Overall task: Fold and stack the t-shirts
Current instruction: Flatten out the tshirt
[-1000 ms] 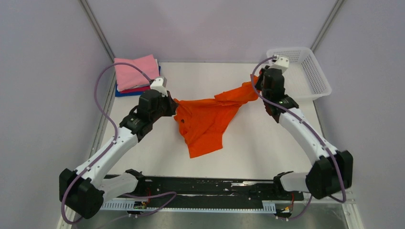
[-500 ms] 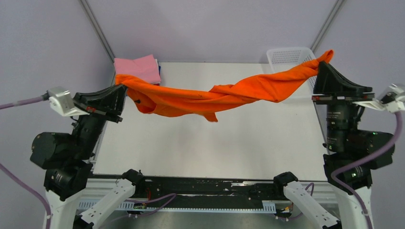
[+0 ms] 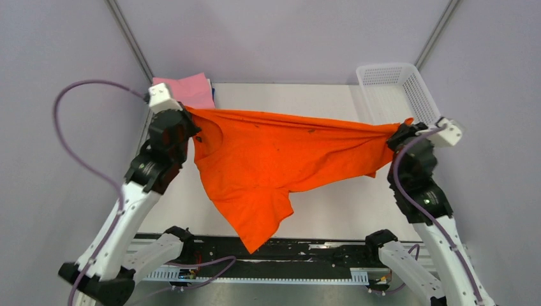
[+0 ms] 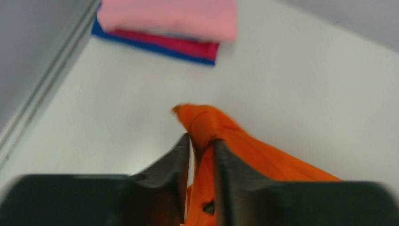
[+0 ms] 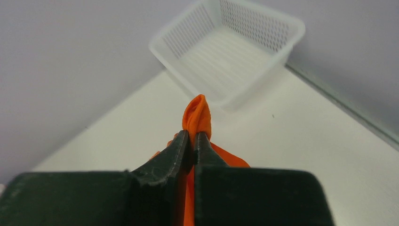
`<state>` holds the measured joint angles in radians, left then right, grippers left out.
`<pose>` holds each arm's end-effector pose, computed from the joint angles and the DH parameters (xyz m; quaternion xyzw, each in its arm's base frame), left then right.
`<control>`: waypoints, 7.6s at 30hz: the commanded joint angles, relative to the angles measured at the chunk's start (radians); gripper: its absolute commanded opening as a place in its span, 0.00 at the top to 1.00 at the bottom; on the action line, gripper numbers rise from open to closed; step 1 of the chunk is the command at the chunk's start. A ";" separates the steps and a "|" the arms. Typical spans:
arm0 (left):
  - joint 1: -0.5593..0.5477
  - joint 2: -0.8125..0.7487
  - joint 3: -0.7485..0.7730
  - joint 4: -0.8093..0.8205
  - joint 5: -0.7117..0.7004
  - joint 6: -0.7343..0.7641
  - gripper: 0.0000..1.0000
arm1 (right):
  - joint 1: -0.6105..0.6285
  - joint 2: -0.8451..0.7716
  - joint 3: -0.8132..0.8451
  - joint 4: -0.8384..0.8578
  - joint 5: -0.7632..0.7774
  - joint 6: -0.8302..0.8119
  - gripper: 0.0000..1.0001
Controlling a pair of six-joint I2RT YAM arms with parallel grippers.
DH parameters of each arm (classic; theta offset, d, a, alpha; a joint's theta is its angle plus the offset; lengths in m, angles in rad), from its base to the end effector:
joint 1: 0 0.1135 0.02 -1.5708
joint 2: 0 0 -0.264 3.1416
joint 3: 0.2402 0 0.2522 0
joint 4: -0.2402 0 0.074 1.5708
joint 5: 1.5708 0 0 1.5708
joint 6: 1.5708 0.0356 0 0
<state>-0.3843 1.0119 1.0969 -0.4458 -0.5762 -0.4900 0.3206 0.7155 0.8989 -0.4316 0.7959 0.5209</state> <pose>0.2077 -0.0631 0.3812 -0.2030 0.7790 -0.0191 0.5930 0.1471 0.0220 0.3661 0.3096 0.7001 -0.0479 0.6417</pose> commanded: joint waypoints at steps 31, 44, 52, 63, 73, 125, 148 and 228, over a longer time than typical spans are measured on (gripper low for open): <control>-0.138 0.091 -0.544 0.126 0.751 -0.266 0.00 | -0.175 0.560 -0.171 0.128 -0.889 0.034 0.00; 0.020 0.568 -0.299 0.124 0.423 -0.227 0.00 | -0.217 1.023 0.138 0.182 -0.676 0.026 0.00; 0.084 0.733 -0.113 0.054 0.387 -0.188 0.00 | -0.347 1.215 0.403 0.160 -0.669 0.008 0.00; 0.182 0.846 0.116 0.005 0.360 -0.143 0.00 | -0.362 1.130 0.434 0.191 -0.745 -0.113 0.00; 0.185 0.590 0.035 -0.030 0.427 -0.157 0.00 | -0.340 0.932 0.255 0.236 -0.995 -0.134 0.00; 0.028 0.084 -0.305 -0.237 0.095 -0.273 1.00 | 0.085 0.696 -0.049 -0.011 -0.671 -0.077 0.09; 0.028 0.097 -0.351 -0.194 0.157 -0.258 1.00 | 0.274 0.458 -0.273 -0.096 -0.703 0.086 0.40; 0.117 0.763 0.469 -0.096 -0.004 -0.087 0.00 | -0.181 0.421 -0.060 0.179 -0.778 0.064 0.01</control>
<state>-0.2756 1.8351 1.4616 -0.4900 -0.5621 -0.5194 0.1436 1.1137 0.7498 -0.3664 0.1265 0.6064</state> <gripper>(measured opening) 0.985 0.842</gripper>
